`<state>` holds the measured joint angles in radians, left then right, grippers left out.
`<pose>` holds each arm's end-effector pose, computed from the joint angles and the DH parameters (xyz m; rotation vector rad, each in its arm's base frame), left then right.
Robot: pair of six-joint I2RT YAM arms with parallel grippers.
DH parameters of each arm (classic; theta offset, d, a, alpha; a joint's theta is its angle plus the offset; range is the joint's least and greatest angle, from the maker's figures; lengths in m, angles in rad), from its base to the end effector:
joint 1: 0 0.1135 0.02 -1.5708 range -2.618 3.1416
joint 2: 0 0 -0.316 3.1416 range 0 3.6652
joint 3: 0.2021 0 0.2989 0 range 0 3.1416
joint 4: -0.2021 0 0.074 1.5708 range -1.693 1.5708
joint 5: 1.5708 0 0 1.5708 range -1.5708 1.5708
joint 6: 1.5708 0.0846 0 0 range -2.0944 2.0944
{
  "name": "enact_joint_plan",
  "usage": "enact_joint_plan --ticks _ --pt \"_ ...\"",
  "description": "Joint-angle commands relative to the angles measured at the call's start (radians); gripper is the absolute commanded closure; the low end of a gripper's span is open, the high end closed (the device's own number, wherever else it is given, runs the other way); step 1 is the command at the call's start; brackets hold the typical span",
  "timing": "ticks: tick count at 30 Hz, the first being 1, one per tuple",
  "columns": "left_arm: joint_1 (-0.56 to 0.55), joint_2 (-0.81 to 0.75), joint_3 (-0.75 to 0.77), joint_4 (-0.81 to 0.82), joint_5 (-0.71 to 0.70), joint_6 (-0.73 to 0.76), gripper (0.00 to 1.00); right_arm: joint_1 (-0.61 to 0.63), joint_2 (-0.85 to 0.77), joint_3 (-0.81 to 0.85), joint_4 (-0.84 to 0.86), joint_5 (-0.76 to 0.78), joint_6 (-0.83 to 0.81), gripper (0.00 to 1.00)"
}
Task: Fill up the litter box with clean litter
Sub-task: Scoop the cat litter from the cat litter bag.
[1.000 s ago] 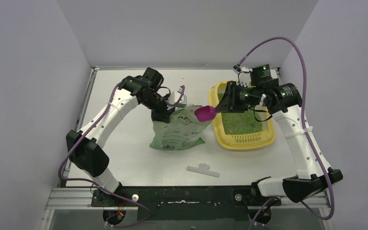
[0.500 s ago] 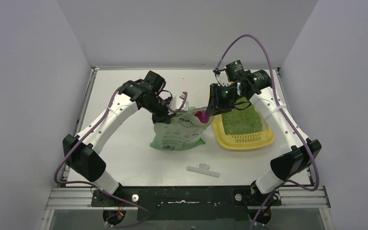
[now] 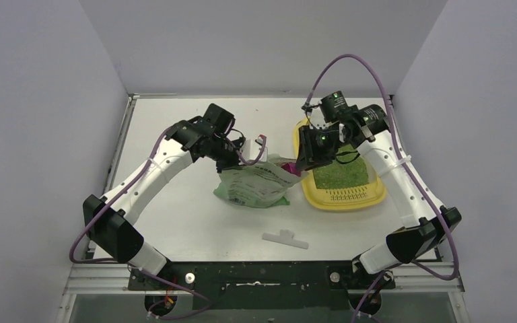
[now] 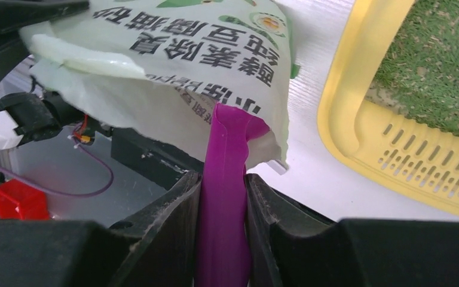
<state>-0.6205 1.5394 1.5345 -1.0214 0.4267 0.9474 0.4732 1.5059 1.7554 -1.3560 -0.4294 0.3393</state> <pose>0.2900 -0.2503 0.3587 1.8784 1.6690 -0.4222 0.2830 0.1845 0.4243 -0.3279 2.7555 0.8140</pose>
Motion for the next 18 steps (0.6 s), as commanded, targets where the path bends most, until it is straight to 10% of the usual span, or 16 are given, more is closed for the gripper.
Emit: enact_joint_plan --ticks 1,13,18 --pt "-0.005 -0.065 0.017 0.014 0.104 -0.054 1.00 0.020 0.041 -0.030 0.007 0.159 0.045 1.00" --pt "0.199 0.043 0.013 -0.060 0.300 -0.293 0.44 0.080 0.194 -0.038 0.094 0.061 0.021 1.00" --pt "0.235 0.059 -0.034 -0.079 0.283 -0.270 0.40 0.082 0.196 -0.033 0.087 0.062 0.015 1.00"
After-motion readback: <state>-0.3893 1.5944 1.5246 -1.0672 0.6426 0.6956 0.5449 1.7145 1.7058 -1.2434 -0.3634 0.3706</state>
